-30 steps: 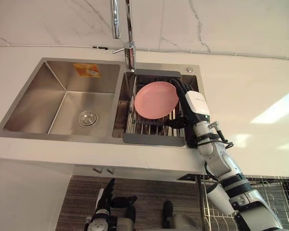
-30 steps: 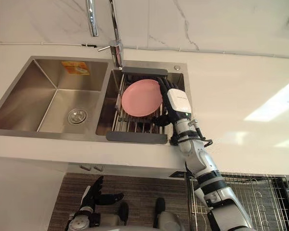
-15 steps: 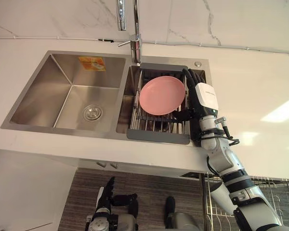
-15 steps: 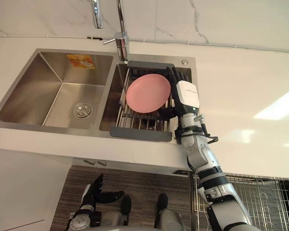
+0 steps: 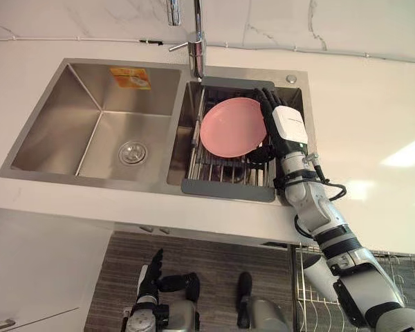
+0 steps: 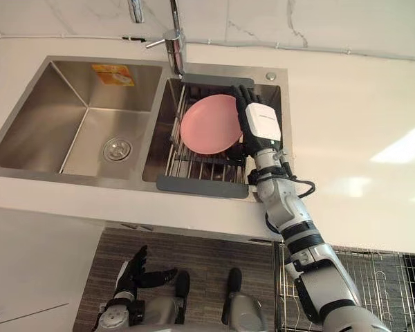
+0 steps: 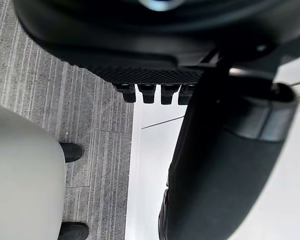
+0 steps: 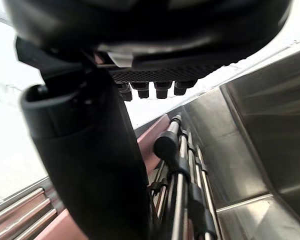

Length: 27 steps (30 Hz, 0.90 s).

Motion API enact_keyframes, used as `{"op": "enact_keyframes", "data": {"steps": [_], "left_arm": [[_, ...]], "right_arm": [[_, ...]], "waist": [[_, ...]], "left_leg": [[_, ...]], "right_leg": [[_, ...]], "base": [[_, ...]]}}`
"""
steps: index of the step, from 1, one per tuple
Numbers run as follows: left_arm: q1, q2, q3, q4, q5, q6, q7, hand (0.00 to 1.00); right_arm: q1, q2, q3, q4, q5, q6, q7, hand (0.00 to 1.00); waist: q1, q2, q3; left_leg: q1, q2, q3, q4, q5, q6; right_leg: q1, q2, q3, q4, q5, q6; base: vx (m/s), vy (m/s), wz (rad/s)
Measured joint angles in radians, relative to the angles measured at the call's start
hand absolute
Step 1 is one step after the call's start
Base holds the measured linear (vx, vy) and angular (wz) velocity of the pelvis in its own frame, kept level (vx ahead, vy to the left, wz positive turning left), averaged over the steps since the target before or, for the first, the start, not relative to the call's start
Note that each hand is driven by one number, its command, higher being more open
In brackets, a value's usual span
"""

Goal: Walk over to the sink, pick up the cup, carry it to the dishwasher, place the cup inside the dishwasher, then close the dishwasher door

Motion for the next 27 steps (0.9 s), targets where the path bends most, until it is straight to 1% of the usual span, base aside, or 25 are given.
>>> {"op": "enact_keyframes", "data": {"steps": [3,7,12,16,18,23,27], "left_arm": [[-0.001,0.001,-0.002,0.000,0.000,0.000,0.000,1.00],[-0.011,0.004,-0.012,0.002,-0.001,-0.001,-0.001,1.00],[-0.016,0.004,-0.013,0.004,-0.020,-0.001,0.000,1.00],[-0.017,0.004,-0.016,0.005,-0.020,-0.001,-0.001,1.00],[-0.018,0.003,-0.018,0.005,-0.020,-0.001,-0.001,1.00],[-0.018,0.000,-0.017,0.005,-0.020,-0.001,-0.001,1.00],[-0.018,-0.001,-0.016,0.004,-0.019,0.000,-0.002,1.00]], "right_arm": [[-0.022,-0.014,0.028,0.007,0.000,0.000,0.003,0.00],[-0.045,-0.028,0.051,0.010,0.001,-0.004,0.008,0.00],[-0.081,-0.037,0.067,0.011,-0.007,-0.006,0.020,0.00],[-0.111,-0.078,0.086,-0.007,-0.015,-0.037,0.018,0.00],[-0.111,-0.065,0.082,-0.013,0.004,-0.050,0.013,0.00],[-0.079,-0.031,0.075,-0.005,0.026,-0.041,0.013,0.00],[-0.024,-0.017,0.040,-0.054,0.040,-0.039,0.014,0.00]], "waist": [[0.001,0.002,0.002],[0.018,0.002,0.002],[0.029,0.006,0.005],[0.030,0.008,0.007],[0.029,0.012,0.009],[0.029,0.016,0.011],[0.029,0.015,0.011]], "left_leg": [[-0.006,0.001,-0.002,0.000,0.002,0.001],[-0.017,0.000,-0.005,0.002,0.004,0.004],[-0.029,-0.001,-0.006,0.014,0.005,0.005],[-0.034,-0.002,-0.003,0.030,0.007,0.003],[-0.030,-0.001,-0.003,0.029,0.008,0.002],[-0.025,-0.001,-0.003,0.025,0.010,-0.001],[-0.010,0.000,-0.002,0.020,0.010,-0.001]], "right_leg": [[-0.002,0.001,-0.001,0.000,0.000,-0.001],[-0.009,0.001,-0.004,0.000,0.001,-0.003],[-0.016,0.000,-0.005,0.000,0.002,-0.004],[-0.011,0.001,-0.003,0.000,0.002,-0.004],[-0.010,0.001,-0.003,0.000,0.003,-0.005],[-0.007,0.000,-0.003,0.000,0.004,-0.006],[0.008,0.000,-0.006,-0.001,0.004,-0.006]], "base": [[0.00,-0.002,0.01],[0.00,-0.002,0.02],[0.01,0.000,0.03],[0.00,0.000,0.00],[0.00,0.000,0.00],[0.00,0.000,0.00],[-0.01,0.003,0.03]]}}
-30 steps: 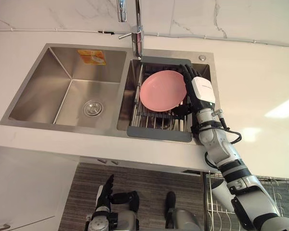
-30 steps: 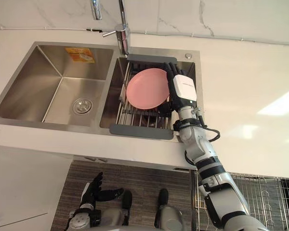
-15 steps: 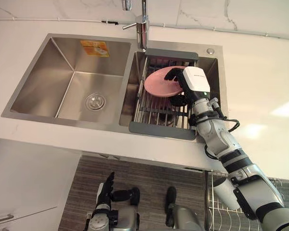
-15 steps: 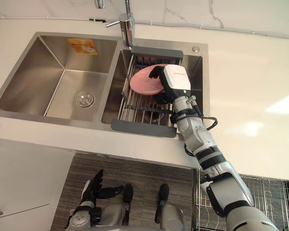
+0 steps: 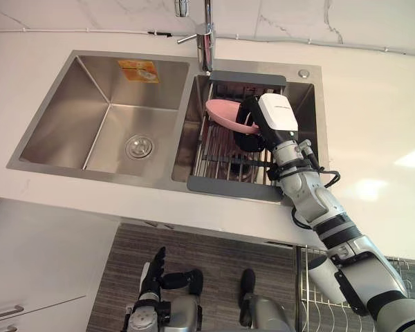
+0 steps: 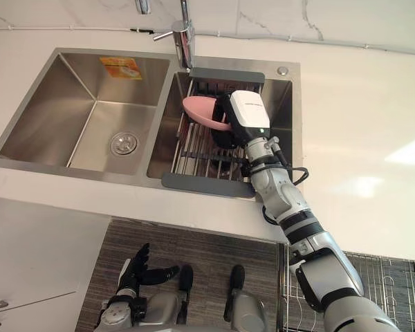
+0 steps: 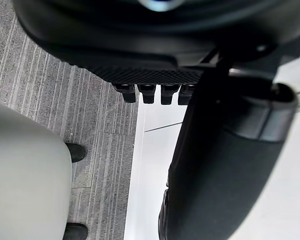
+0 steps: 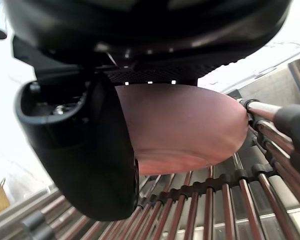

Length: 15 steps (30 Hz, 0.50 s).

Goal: Walk over to the sink, pick up the cup, carry it to the dishwasher, place the cup inside the dishwasher, then close the dishwasher door

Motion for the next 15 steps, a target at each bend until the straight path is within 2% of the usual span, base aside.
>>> {"op": "enact_keyframes", "data": {"steps": [7,11,15], "left_arm": [[0.000,-0.003,0.006,0.004,0.002,0.011,-0.002,1.00],[0.000,-0.003,0.010,0.011,0.003,0.024,-0.006,1.00],[-0.001,0.004,0.011,0.024,0.012,0.028,-0.006,1.00]], "right_arm": [[0.154,0.001,-0.045,-0.283,0.001,-0.005,0.001,0.00],[0.225,0.007,-0.068,-0.427,0.004,-0.033,0.002,0.00],[0.286,0.022,-0.078,-0.535,0.035,-0.065,0.006,0.00]], "waist": [[-0.005,-0.001,-0.001],[-0.021,-0.005,-0.003],[-0.036,-0.019,-0.011]], "left_leg": [[0.038,0.004,0.021,-0.024,0.000,0.002],[0.061,0.009,0.037,-0.032,-0.003,0.004],[0.087,0.017,0.076,-0.034,-0.012,0.005]], "right_leg": [[0.019,0.007,0.019,-0.001,0.000,0.000],[0.030,0.016,0.046,-0.001,0.000,0.000],[0.043,0.028,0.086,-0.011,0.004,-0.004]], "base": [[-0.01,0.000,-0.08],[-0.01,-0.008,-0.14],[-0.01,-0.010,-0.27]]}}
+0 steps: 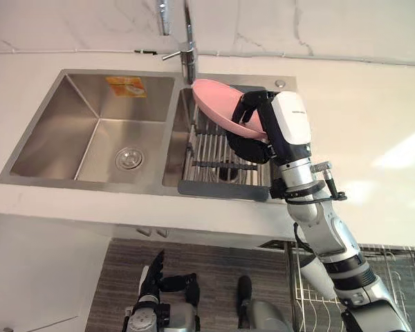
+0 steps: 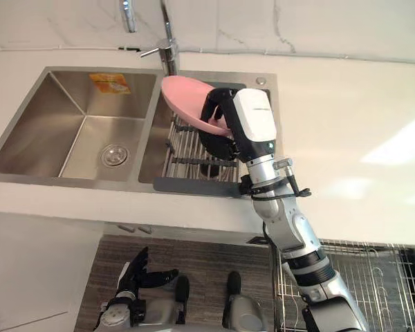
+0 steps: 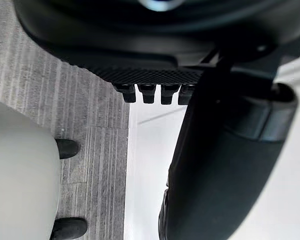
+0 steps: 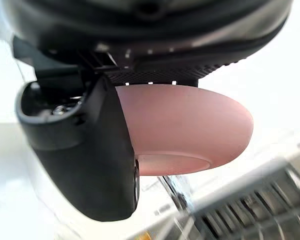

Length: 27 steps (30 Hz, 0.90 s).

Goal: Walk over to the sink, pick up the cup, carry it to the dishwasher, place the cup inside the dishwasher, then close the dishwasher door

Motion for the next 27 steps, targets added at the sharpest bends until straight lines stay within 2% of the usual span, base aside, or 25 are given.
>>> {"op": "enact_keyframes", "data": {"steps": [4,7,11,18,20,24,26,27], "left_arm": [[-0.004,0.007,-0.001,0.027,0.011,0.005,0.000,1.00],[-0.008,0.008,-0.002,0.034,0.012,0.010,0.000,1.00],[-0.015,0.006,-0.004,0.069,0.013,0.014,0.001,1.00],[-0.021,0.006,-0.007,0.099,0.014,0.013,0.001,1.00],[-0.021,0.006,-0.008,0.101,0.014,0.013,0.003,1.00],[-0.021,0.009,-0.010,0.106,0.025,0.002,0.006,1.00],[-0.021,0.016,-0.015,0.113,0.034,-0.001,0.006,1.00],[-0.023,0.027,-0.014,0.110,0.034,-0.003,0.006,1.00]], "right_arm": [[0.095,0.011,-0.037,-0.093,0.034,-0.026,0.004,0.00],[0.150,0.013,-0.057,-0.137,0.046,-0.038,0.008,0.00],[0.227,0.036,-0.080,-0.155,0.047,-0.042,0.012,0.00],[0.319,0.037,-0.083,-0.212,0.046,-0.047,0.015,0.00],[0.328,0.042,-0.083,-0.214,0.045,-0.050,0.015,0.00],[0.336,0.058,-0.083,-0.214,0.038,-0.053,0.015,0.00],[0.349,0.058,-0.086,-0.215,0.035,-0.053,0.013,0.00],[0.356,0.058,-0.097,-0.215,0.034,-0.053,0.013,0.00]], "waist": [[-0.021,-0.017,-0.020],[-0.023,-0.025,-0.024],[-0.035,-0.025,-0.047],[-0.056,-0.024,-0.050],[-0.060,-0.025,-0.050],[-0.069,-0.028,-0.050],[-0.087,-0.033,-0.047],[-0.090,-0.047,-0.044]], "left_leg": [[0.017,0.005,0.017,-0.002,-0.004,0.000],[0.027,0.006,0.042,-0.002,-0.004,0.000],[0.045,0.009,0.066,-0.002,-0.015,-0.001],[0.077,0.014,0.127,0.000,-0.025,-0.003],[0.085,0.015,0.165,0.005,-0.033,-0.004],[0.073,0.012,0.296,0.045,-0.067,0.001],[0.063,0.012,0.337,0.082,-0.088,0.004],[0.049,0.014,0.371,0.116,-0.091,0.010]], "right_leg": [[0.010,0.007,0.018,-0.012,0.008,-0.002],[0.013,0.012,0.040,-0.020,0.019,-0.003],[0.030,0.019,0.068,-0.046,0.036,-0.002],[0.039,0.031,0.128,-0.052,0.052,-0.002],[0.032,0.038,0.163,-0.050,0.058,0.000],[-0.027,0.059,0.293,-0.035,0.093,0.011],[-0.051,0.062,0.314,-0.008,0.094,0.013],[-0.078,0.059,0.308,0.014,0.086,0.015]], "base": [[-0.01,-0.008,-0.14],[-0.02,0.000,-0.22],[-0.03,0.007,-0.21],[-0.03,0.010,-0.28],[-0.03,0.027,-0.57],[-0.04,0.052,-0.96],[-0.04,0.053,-0.77],[-0.08,0.020,-0.59]]}}
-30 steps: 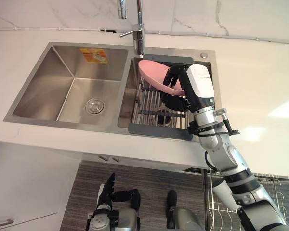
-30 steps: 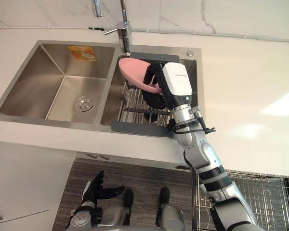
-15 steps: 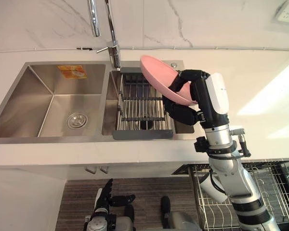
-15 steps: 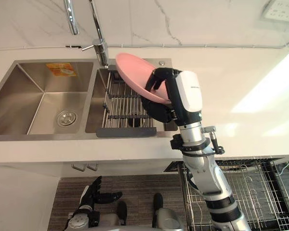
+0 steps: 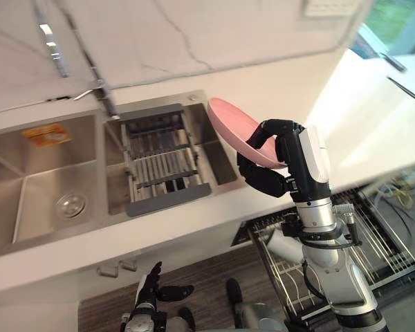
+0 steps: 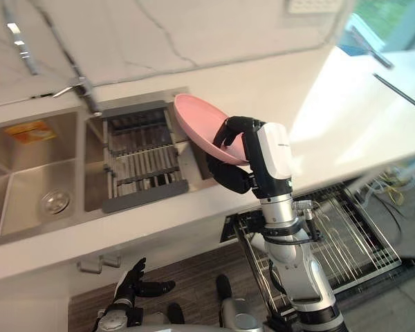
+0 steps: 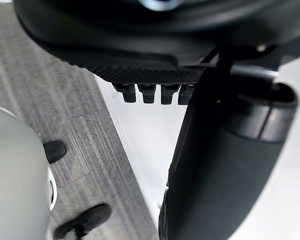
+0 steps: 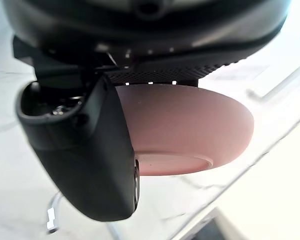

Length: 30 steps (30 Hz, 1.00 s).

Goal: Walk over to the sink, pick up the cup, carry it to the dishwasher, place the cup inside the dishwasher, then close the dishwasher door

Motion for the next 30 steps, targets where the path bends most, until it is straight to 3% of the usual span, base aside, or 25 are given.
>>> {"op": "enact_keyframes", "data": {"steps": [1,3,4,6,7,8,9,11,13,18,30], "left_arm": [[-0.003,0.003,0.000,0.000,0.000,-0.001,0.001,1.00],[-0.015,0.008,-0.006,0.012,0.001,0.000,0.002,1.00],[-0.017,0.014,-0.010,0.015,0.002,0.004,-0.001,1.00],[-0.020,0.014,-0.008,0.012,0.000,0.004,0.004,1.00],[-0.019,0.021,-0.008,0.006,0.001,0.004,0.005,1.00],[-0.023,0.019,-0.005,0.011,0.001,0.008,0.006,1.00],[-0.012,0.001,-0.001,0.008,0.004,0.012,0.004,1.00],[-0.002,-0.003,-0.001,-0.007,0.019,0.011,-0.001,1.00],[-0.009,-0.019,0.000,-0.009,0.019,0.011,-0.001,1.00],[-0.017,-0.047,-0.033,-0.009,0.019,0.010,0.000,1.00],[0.007,-0.054,-0.047,0.003,0.019,0.001,-0.001,1.00]], "right_arm": [[0.001,-0.001,-0.008,-0.002,0.000,0.000,0.000,0.00],[0.001,-0.001,-0.020,-0.005,-0.008,0.002,-0.010,0.00],[0.000,-0.002,-0.017,-0.006,-0.010,0.001,-0.010,0.00],[0.000,-0.004,-0.014,-0.009,-0.013,-0.005,-0.010,0.00],[0.000,-0.004,-0.010,-0.017,-0.030,-0.008,-0.010,0.00],[-0.001,-0.013,-0.013,-0.020,-0.032,-0.012,-0.010,0.00],[0.015,-0.026,-0.019,-0.026,-0.031,-0.010,-0.011,0.00],[0.044,-0.033,-0.045,-0.031,-0.032,-0.010,-0.011,0.00],[0.079,-0.034,-0.087,-0.046,-0.031,-0.010,-0.011,0.00],[0.171,-0.033,-0.173,-0.050,-0.030,-0.009,-0.013,0.00],[0.196,-0.033,-0.229,0.180,-0.049,0.024,-0.039,0.00]], "waist": [[0.000,-0.006,-0.001],[-0.005,-0.010,0.001],[-0.003,-0.020,-0.002],[0.014,-0.027,-0.007],[0.018,-0.044,-0.017],[0.016,-0.033,-0.016],[0.011,-0.006,-0.031],[0.013,-0.002,-0.042],[0.010,0.001,-0.045],[-0.011,0.003,-0.046],[-0.042,0.057,-0.061]], "left_leg": [[-0.018,0.004,0.018,0.018,-0.001,0.004],[-0.031,0.024,0.040,0.024,-0.010,0.010],[-0.031,0.028,0.049,0.029,-0.009,0.007],[-0.031,0.036,0.065,0.039,-0.014,-0.006],[-0.042,0.035,0.074,0.054,-0.022,-0.019],[-0.046,0.045,0.073,0.056,-0.026,-0.035],[-0.054,0.081,0.074,0.049,-0.010,-0.048],[-0.049,0.123,0.103,0.038,0.009,-0.075],[-0.049,0.132,0.107,0.032,0.014,-0.083],[-0.035,0.118,0.100,0.026,0.040,-0.079],[-0.030,0.065,0.057,-0.009,0.042,-0.058]], "right_leg": [[-0.013,-0.006,-0.017,0.009,-0.029,-0.011],[-0.097,-0.061,-0.197,0.264,-0.136,-0.055],[-0.095,-0.113,-0.271,0.370,-0.208,-0.053],[-0.062,-0.164,-0.342,0.416,-0.275,-0.047],[-0.014,-0.174,-0.355,0.328,-0.307,0.000],[0.003,-0.157,-0.360,0.280,-0.297,0.004],[0.033,-0.110,-0.364,0.186,-0.247,-0.012],[0.057,-0.056,-0.345,0.105,-0.197,-0.035],[0.057,-0.040,-0.335,0.087,-0.185,-0.039],[0.081,-0.048,-0.322,0.053,-0.170,-0.033],[0.023,-0.069,-0.236,0.074,-0.144,-0.014]], "base": [[-0.10,-0.001,-0.56],[-0.05,-0.035,-0.22],[0.01,-0.069,-0.12],[0.01,-0.117,-0.26],[0.00,-0.147,-0.30],[0.01,-0.166,-0.26],[0.07,-0.159,-0.28],[0.10,-0.172,-0.42],[0.06,-0.105,-0.26],[0.01,0.000,-0.07],[-0.05,0.047,-0.18]]}}
